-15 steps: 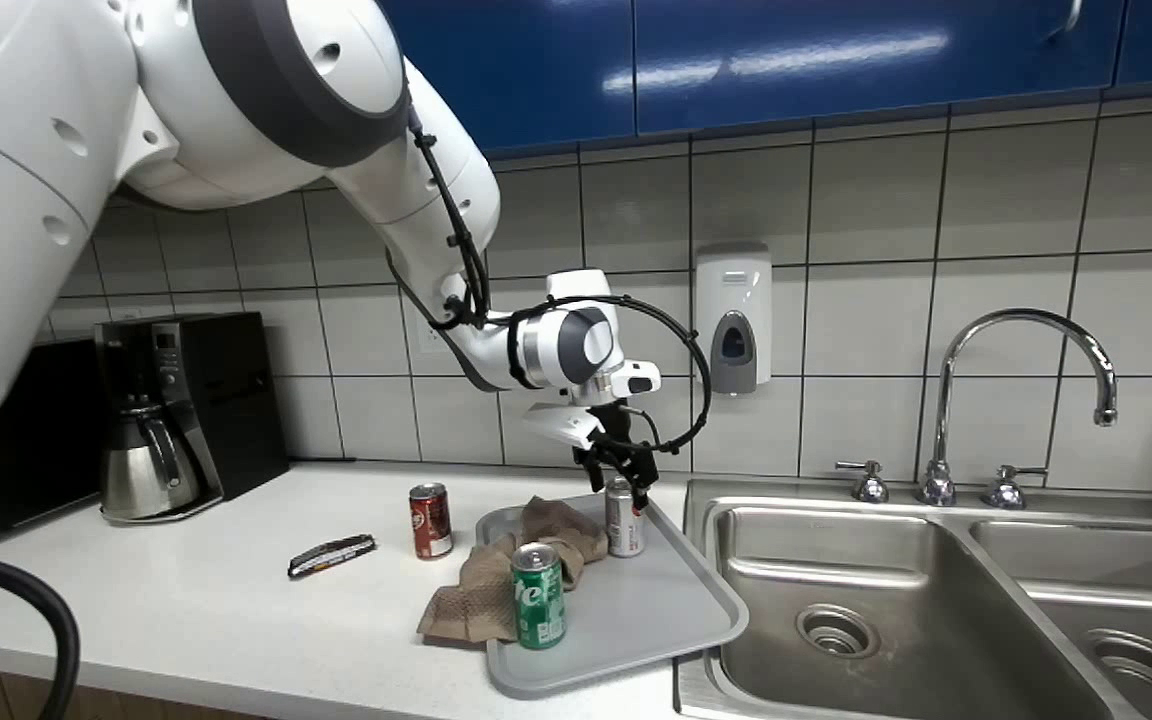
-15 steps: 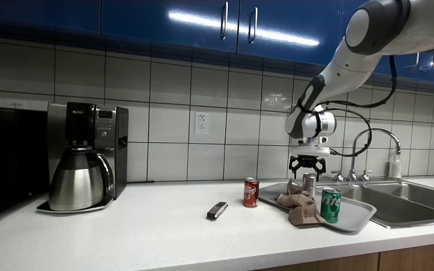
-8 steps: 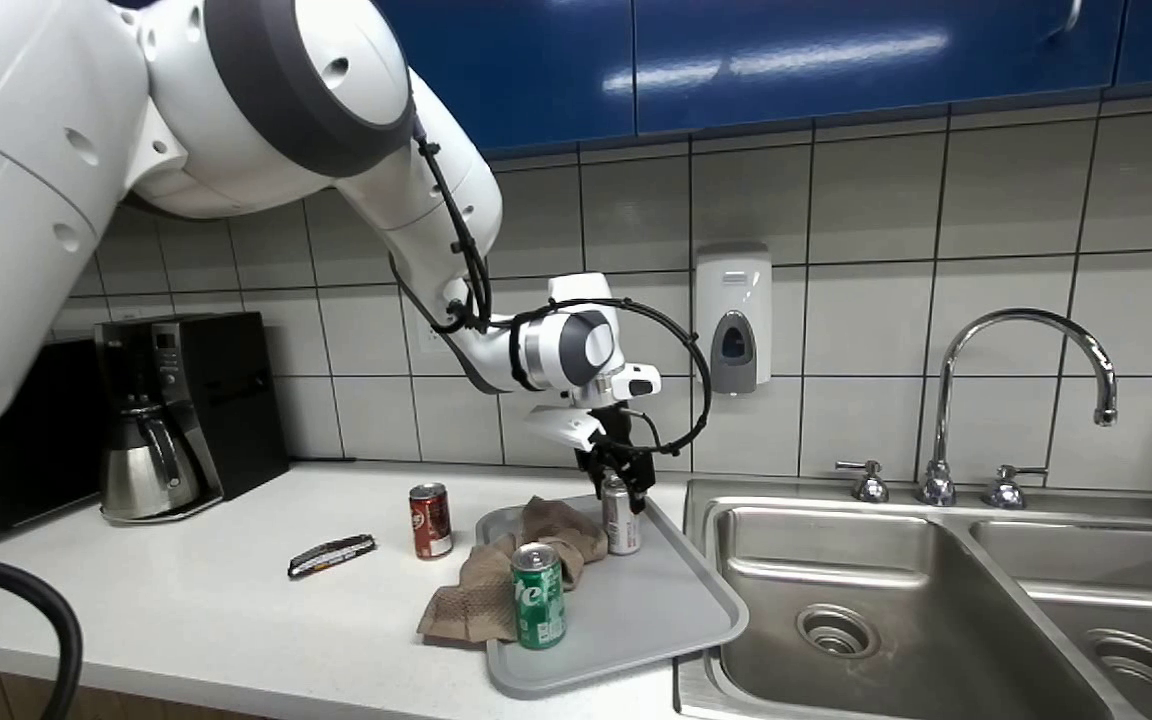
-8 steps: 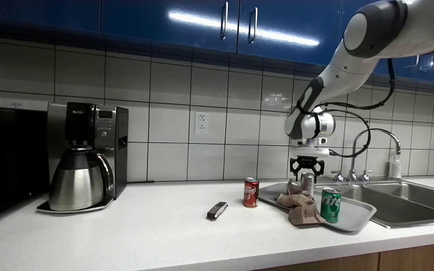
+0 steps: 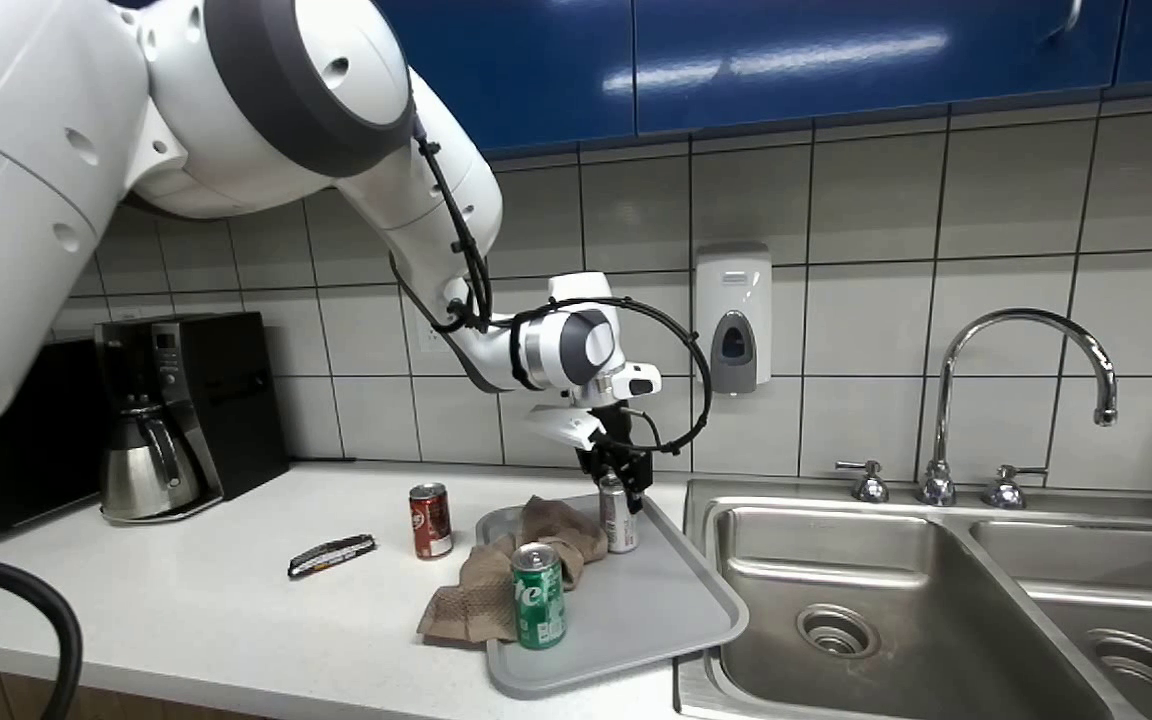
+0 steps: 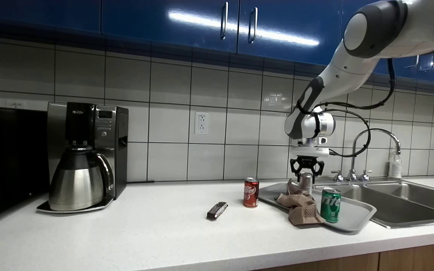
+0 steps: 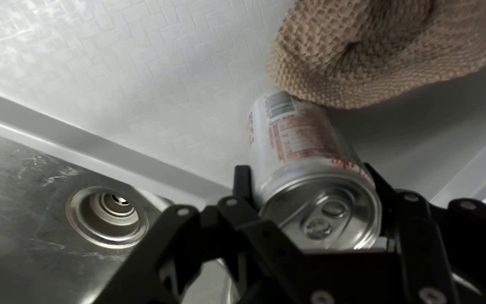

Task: Move the objects off of the tray

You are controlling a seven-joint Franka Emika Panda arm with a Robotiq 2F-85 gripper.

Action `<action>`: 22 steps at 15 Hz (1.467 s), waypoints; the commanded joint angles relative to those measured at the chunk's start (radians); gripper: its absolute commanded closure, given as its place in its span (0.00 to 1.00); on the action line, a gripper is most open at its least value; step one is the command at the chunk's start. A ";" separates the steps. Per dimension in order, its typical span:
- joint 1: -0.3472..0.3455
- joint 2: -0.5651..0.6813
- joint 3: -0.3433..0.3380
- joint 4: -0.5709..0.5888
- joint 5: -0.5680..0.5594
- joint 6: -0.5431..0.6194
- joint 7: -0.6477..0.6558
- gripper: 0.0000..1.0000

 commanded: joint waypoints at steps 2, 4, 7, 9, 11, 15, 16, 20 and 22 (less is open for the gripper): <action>-0.006 -0.035 0.008 -0.005 0.009 -0.019 0.004 0.62; 0.001 -0.043 0.006 -0.008 0.002 -0.021 0.007 0.62; 0.014 -0.061 0.007 -0.014 -0.004 -0.017 0.009 0.62; 0.027 -0.070 0.008 -0.012 -0.011 -0.017 0.012 0.62; 0.040 -0.077 0.010 -0.007 -0.015 -0.018 0.013 0.62; 0.067 -0.084 0.019 0.006 -0.019 -0.020 0.014 0.62; 0.074 -0.084 0.024 0.011 -0.019 -0.022 0.013 0.62; 0.095 -0.081 0.044 0.029 -0.017 -0.022 0.008 0.62; 0.107 -0.077 0.056 0.042 -0.018 -0.024 0.006 0.62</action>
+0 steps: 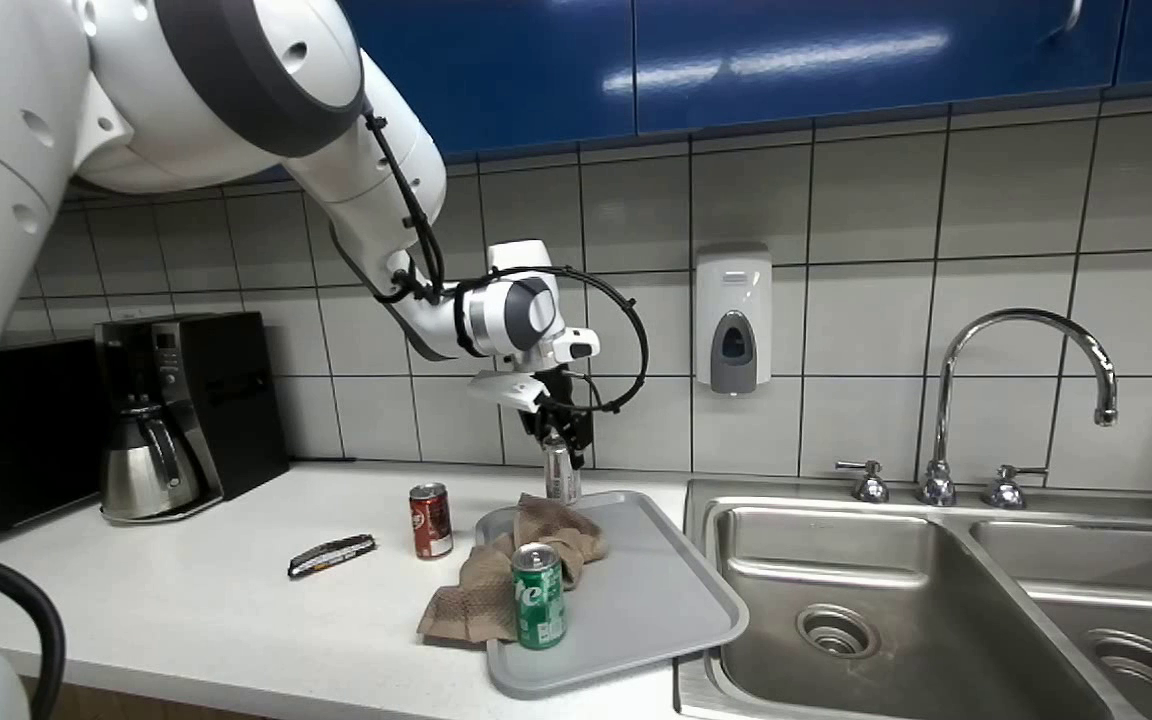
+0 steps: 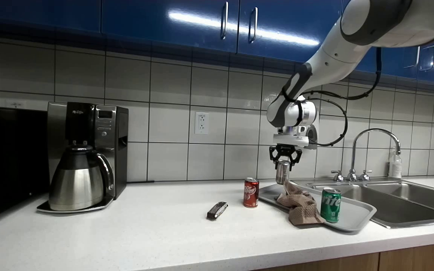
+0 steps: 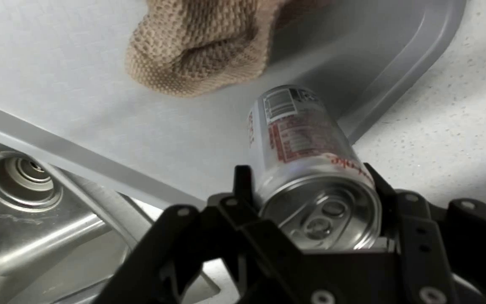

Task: Move the objects off of the tray

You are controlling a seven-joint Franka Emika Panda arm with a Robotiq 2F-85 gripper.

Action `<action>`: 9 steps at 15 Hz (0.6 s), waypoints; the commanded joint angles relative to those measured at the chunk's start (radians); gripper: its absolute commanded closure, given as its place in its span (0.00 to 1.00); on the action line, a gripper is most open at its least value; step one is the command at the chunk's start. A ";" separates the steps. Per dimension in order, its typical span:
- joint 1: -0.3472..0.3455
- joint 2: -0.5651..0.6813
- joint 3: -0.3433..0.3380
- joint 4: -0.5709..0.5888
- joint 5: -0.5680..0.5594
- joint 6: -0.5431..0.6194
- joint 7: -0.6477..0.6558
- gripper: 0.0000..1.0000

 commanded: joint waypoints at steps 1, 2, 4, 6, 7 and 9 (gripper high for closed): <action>0.010 -0.014 0.027 0.028 -0.015 -0.025 0.004 0.62; 0.016 -0.013 0.032 0.033 -0.015 -0.025 0.004 0.62; 0.027 -0.011 0.043 0.043 -0.016 -0.026 0.002 0.62; 0.040 -0.005 0.052 0.057 -0.021 -0.028 0.001 0.62; 0.046 -0.001 0.056 0.063 -0.023 -0.030 0.000 0.62; 0.057 0.005 0.064 0.077 -0.027 -0.035 -0.002 0.62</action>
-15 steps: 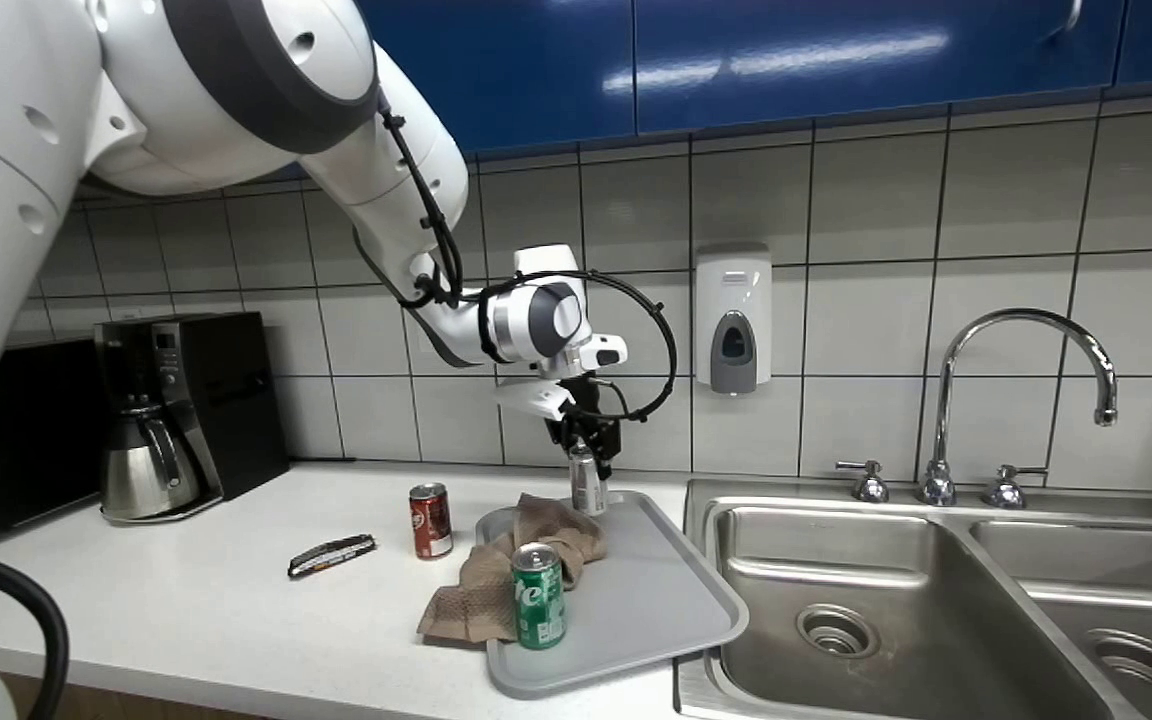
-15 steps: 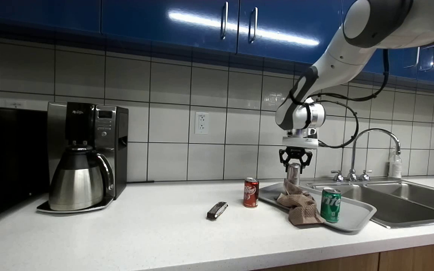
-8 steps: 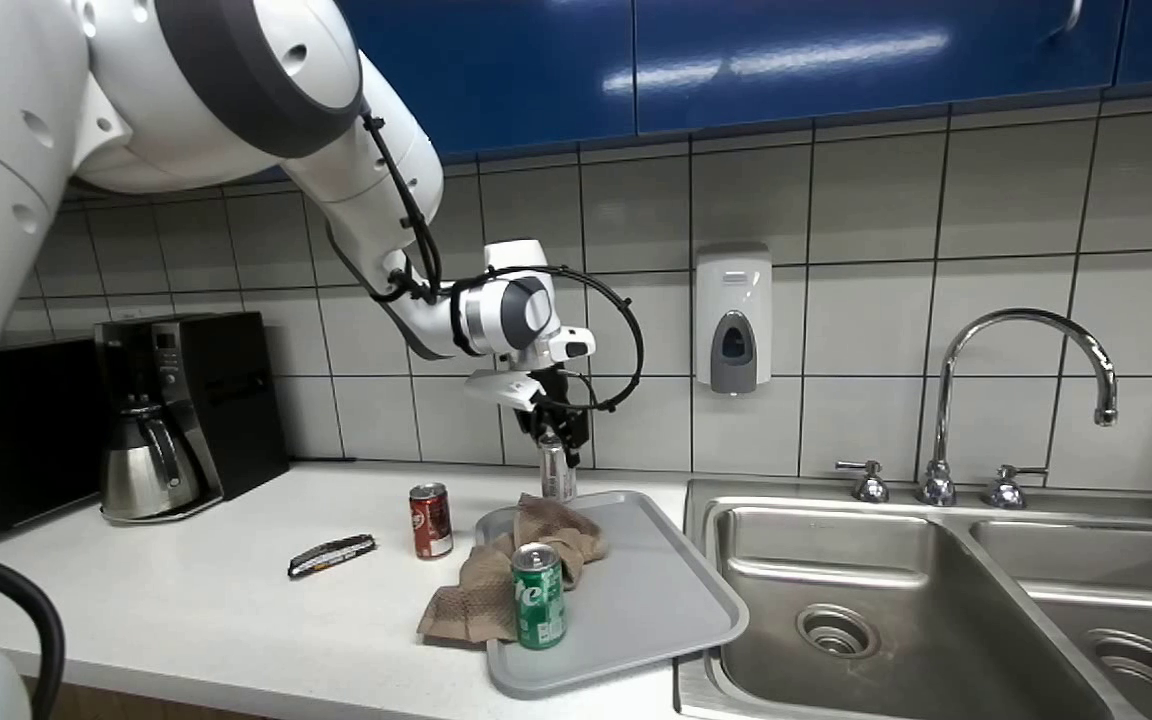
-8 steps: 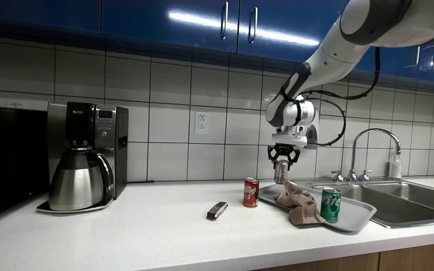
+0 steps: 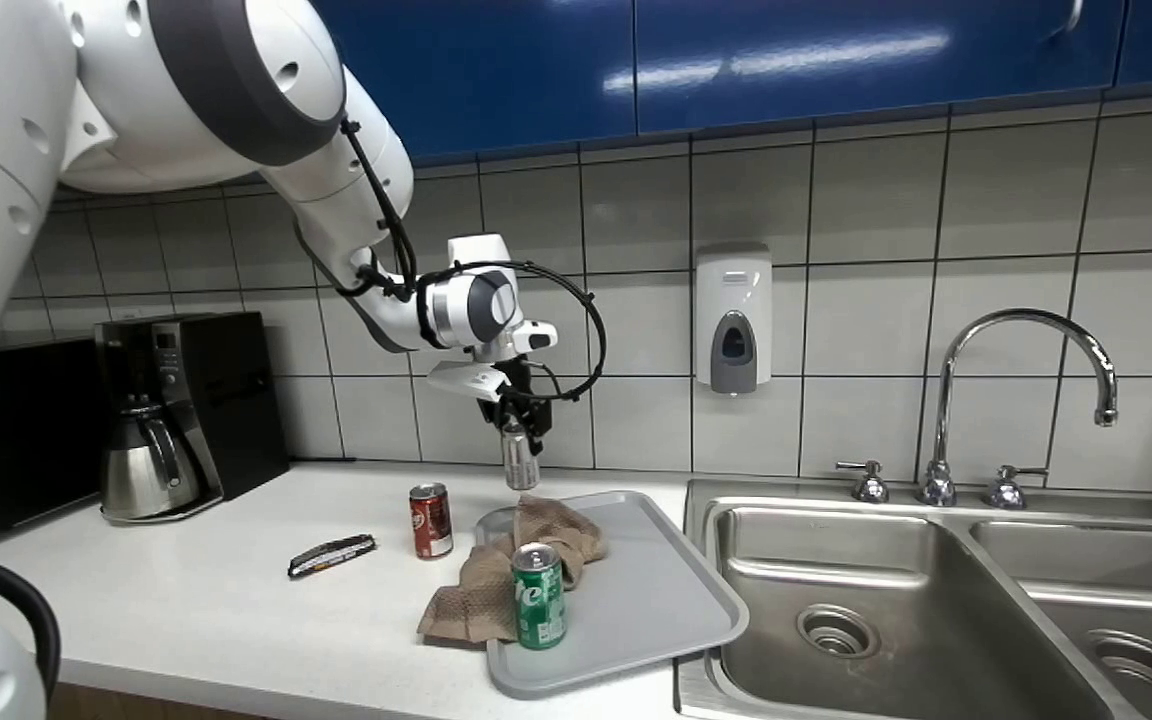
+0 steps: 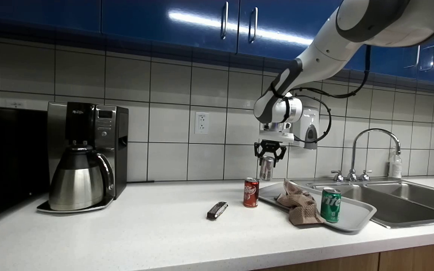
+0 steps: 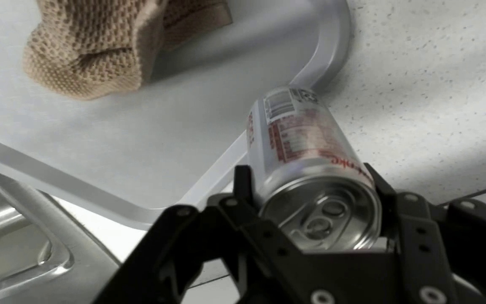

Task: Move the objects off of the tray

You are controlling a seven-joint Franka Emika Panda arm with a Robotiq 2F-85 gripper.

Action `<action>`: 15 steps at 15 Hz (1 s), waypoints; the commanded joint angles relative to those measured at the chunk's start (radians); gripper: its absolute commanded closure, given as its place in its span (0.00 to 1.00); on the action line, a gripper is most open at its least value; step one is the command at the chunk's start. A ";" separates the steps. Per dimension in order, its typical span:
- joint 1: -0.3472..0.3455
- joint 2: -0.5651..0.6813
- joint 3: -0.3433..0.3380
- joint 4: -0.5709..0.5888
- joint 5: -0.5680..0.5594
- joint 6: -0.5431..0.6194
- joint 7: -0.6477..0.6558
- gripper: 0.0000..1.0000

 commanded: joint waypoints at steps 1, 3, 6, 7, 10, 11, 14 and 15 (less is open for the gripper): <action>0.009 0.009 0.021 0.049 -0.020 -0.037 -0.005 0.62; 0.019 0.016 0.030 0.063 -0.021 -0.042 -0.009 0.62; 0.029 0.031 0.045 0.085 -0.020 -0.054 -0.021 0.62; 0.035 0.038 0.046 0.092 -0.026 -0.057 -0.022 0.62; 0.040 0.065 0.054 0.123 -0.031 -0.084 -0.033 0.62; 0.042 0.075 0.055 0.135 -0.032 -0.093 -0.035 0.62; 0.041 0.105 0.061 0.171 -0.031 -0.120 -0.045 0.62; 0.041 0.118 0.062 0.186 -0.030 -0.125 -0.047 0.62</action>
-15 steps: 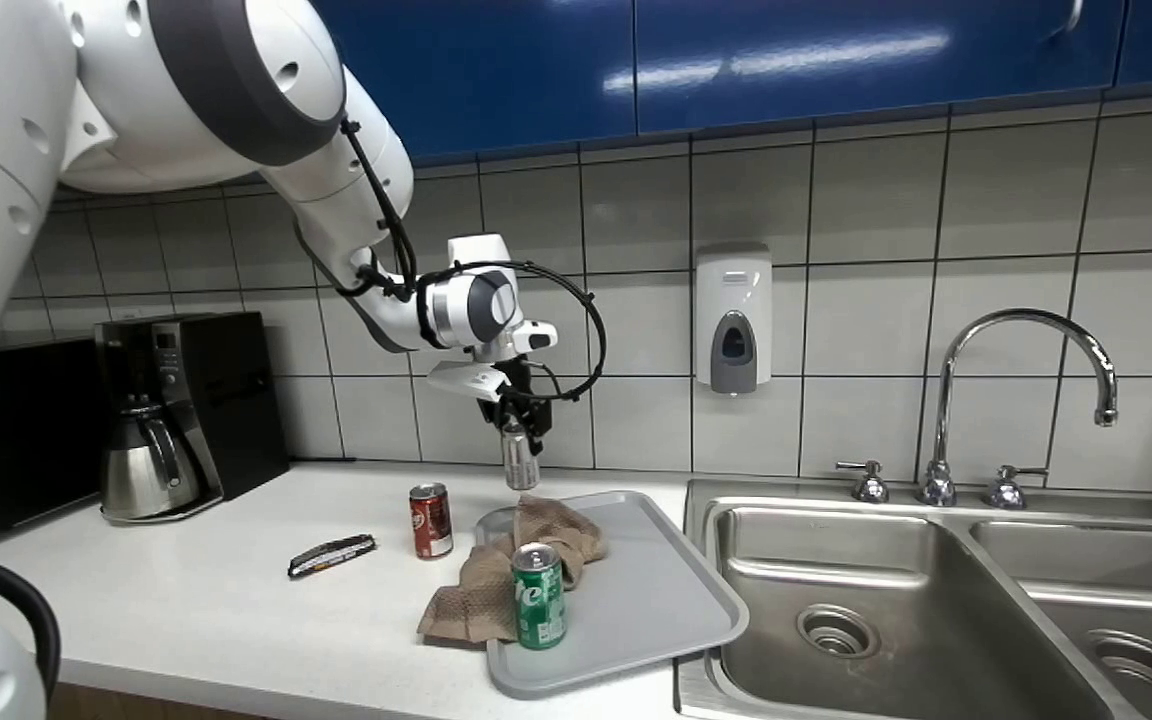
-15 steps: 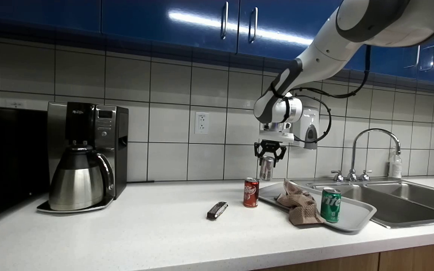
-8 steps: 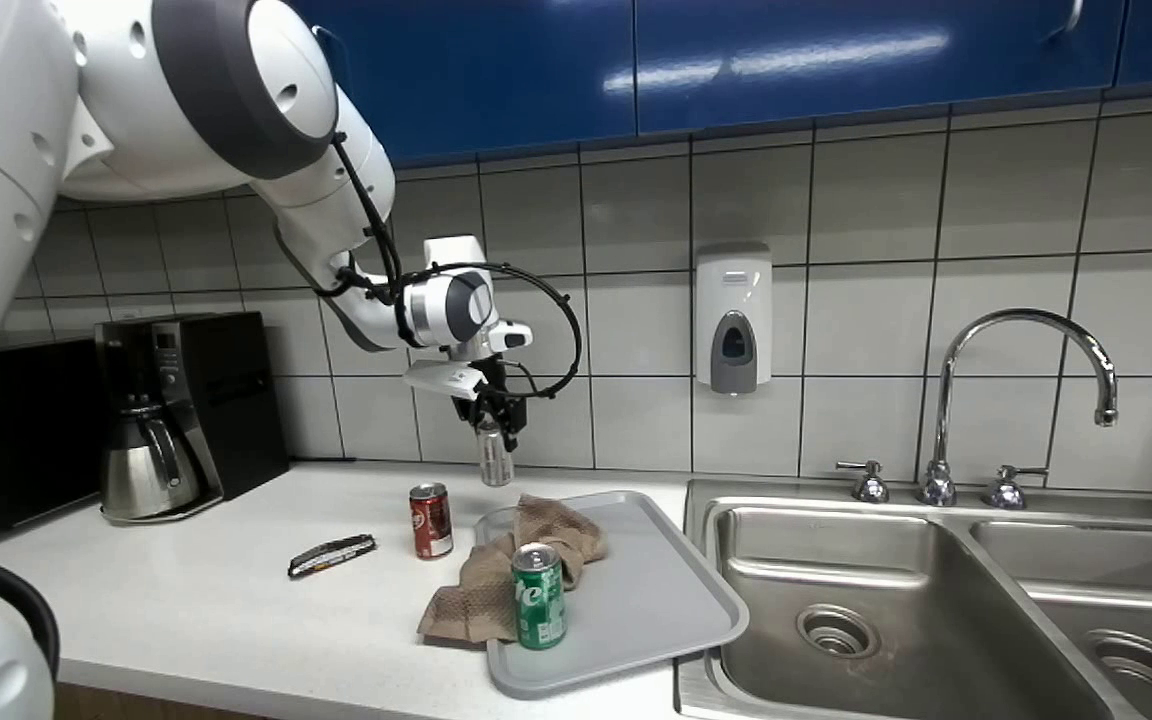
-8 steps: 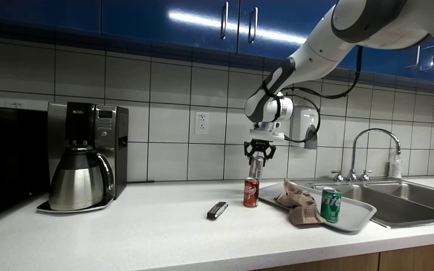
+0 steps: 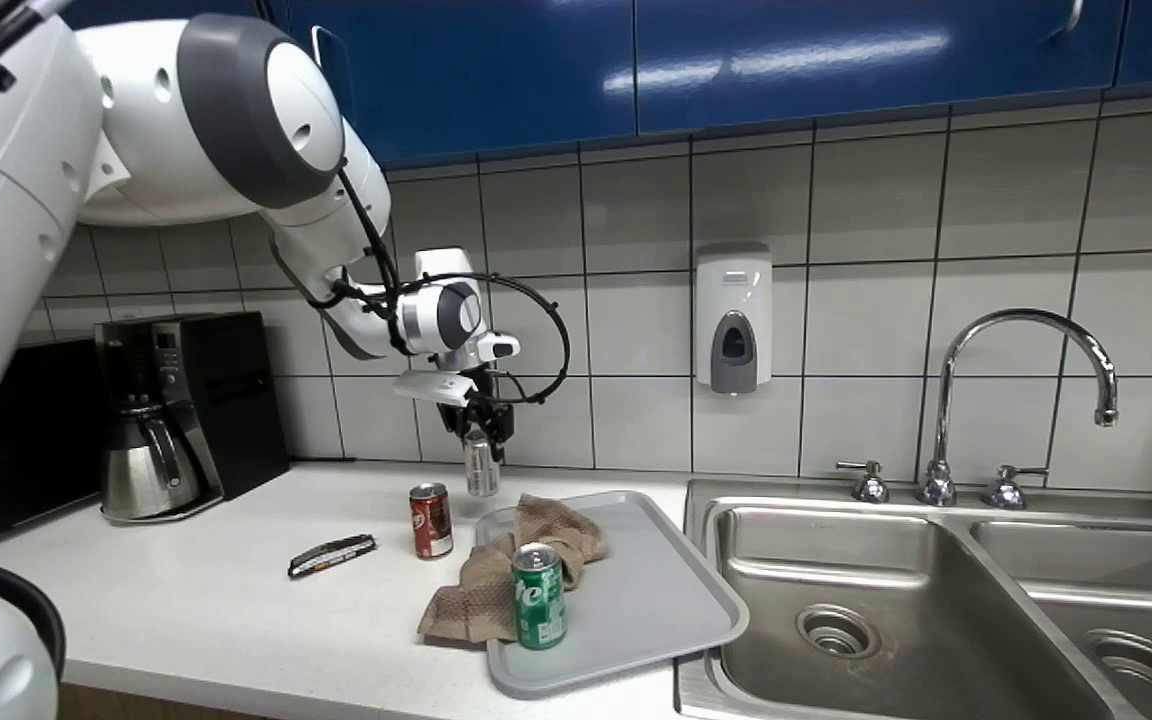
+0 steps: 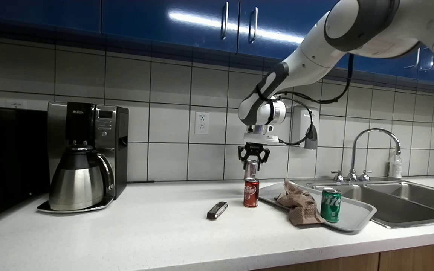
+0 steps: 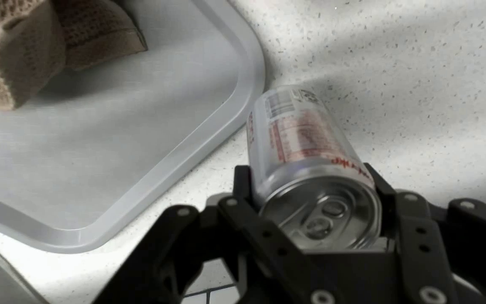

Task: Move the objects off of the tray

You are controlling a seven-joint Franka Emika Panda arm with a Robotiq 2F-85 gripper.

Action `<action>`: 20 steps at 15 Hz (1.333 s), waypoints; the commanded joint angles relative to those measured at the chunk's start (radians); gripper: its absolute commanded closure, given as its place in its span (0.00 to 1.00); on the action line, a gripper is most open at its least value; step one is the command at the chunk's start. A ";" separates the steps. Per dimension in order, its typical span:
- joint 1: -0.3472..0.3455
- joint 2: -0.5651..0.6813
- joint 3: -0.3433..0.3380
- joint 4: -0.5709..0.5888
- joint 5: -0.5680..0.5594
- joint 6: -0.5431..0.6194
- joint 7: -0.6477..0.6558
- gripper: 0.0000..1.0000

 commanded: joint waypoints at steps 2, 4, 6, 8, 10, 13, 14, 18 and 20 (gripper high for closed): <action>-0.002 0.058 0.007 0.107 -0.024 -0.062 -0.021 0.62; 0.002 0.080 0.005 0.137 -0.030 -0.069 -0.024 0.62; 0.007 0.100 0.004 0.160 -0.038 -0.072 -0.024 0.62; 0.009 0.121 0.006 0.183 -0.040 -0.078 -0.025 0.62; 0.012 0.137 0.005 0.201 -0.043 -0.083 -0.024 0.62; 0.015 0.155 0.005 0.222 -0.042 -0.090 -0.025 0.62; 0.015 0.160 0.005 0.228 -0.042 -0.092 -0.026 0.62; 0.016 0.173 0.003 0.250 -0.044 -0.106 -0.024 0.62; 0.016 0.177 0.003 0.258 -0.045 -0.111 -0.024 0.62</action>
